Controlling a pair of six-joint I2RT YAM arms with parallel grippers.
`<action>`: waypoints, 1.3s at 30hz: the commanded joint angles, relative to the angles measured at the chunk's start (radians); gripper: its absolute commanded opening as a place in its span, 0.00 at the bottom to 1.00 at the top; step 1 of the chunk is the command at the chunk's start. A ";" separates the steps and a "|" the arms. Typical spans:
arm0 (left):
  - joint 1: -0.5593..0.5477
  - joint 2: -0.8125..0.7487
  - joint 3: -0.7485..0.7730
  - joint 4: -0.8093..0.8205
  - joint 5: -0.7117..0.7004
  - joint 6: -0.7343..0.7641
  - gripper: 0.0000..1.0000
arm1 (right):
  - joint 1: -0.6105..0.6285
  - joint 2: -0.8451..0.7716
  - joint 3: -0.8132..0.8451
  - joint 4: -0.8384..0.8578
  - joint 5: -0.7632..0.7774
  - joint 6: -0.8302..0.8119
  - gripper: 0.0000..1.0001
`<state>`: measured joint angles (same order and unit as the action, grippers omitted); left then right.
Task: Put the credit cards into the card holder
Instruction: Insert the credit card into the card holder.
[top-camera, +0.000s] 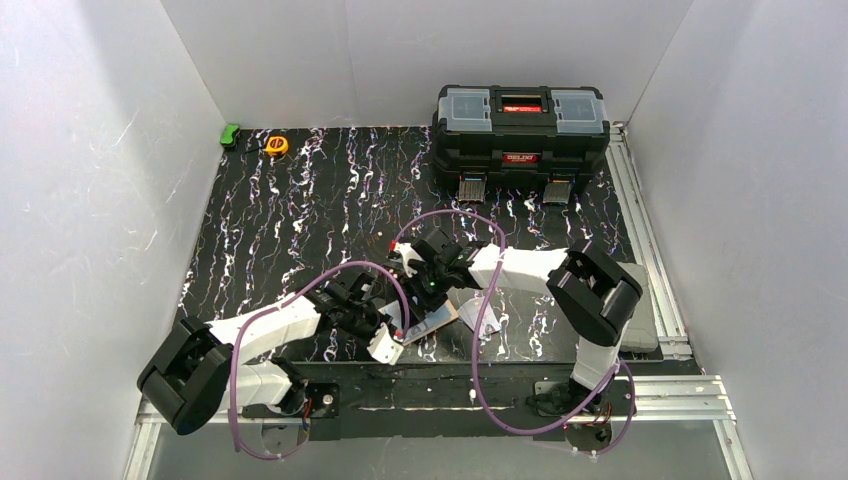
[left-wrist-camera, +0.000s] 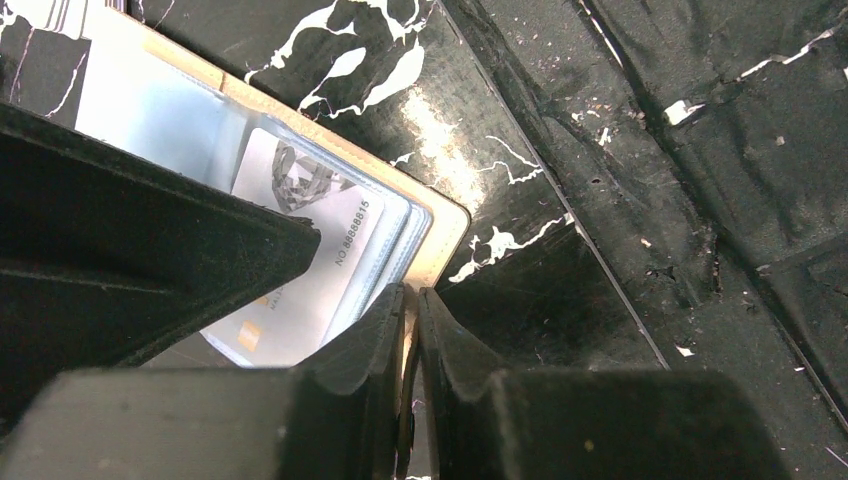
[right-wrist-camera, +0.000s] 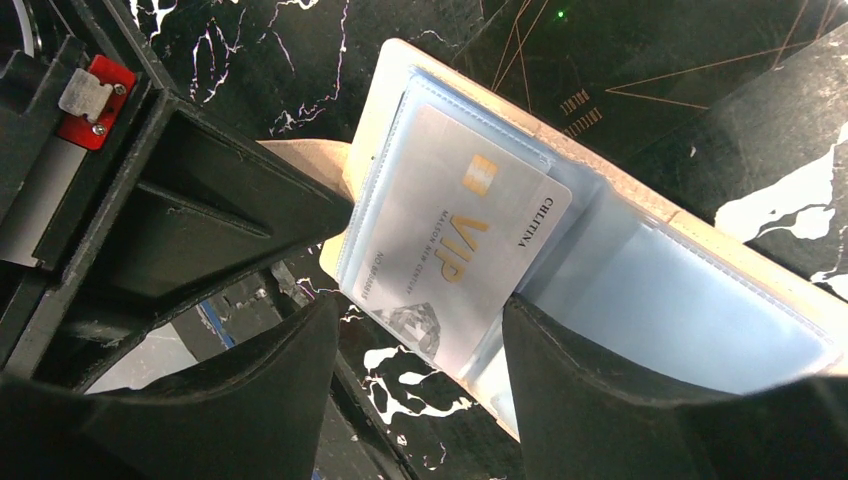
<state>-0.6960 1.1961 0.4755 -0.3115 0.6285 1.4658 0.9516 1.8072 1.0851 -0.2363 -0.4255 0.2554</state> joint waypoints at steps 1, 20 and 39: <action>-0.005 -0.007 -0.018 0.005 0.022 0.015 0.10 | 0.021 -0.022 0.024 0.011 0.027 -0.019 0.68; -0.004 -0.039 -0.040 -0.015 0.022 0.021 0.09 | 0.033 -0.031 0.022 0.024 0.083 -0.009 0.69; -0.005 -0.059 -0.031 -0.036 0.019 0.016 0.09 | 0.050 -0.017 0.113 -0.083 0.132 -0.045 0.67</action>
<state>-0.6960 1.1667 0.4503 -0.2962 0.6308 1.4811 1.0218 1.8252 1.1580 -0.2913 -0.2871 0.2245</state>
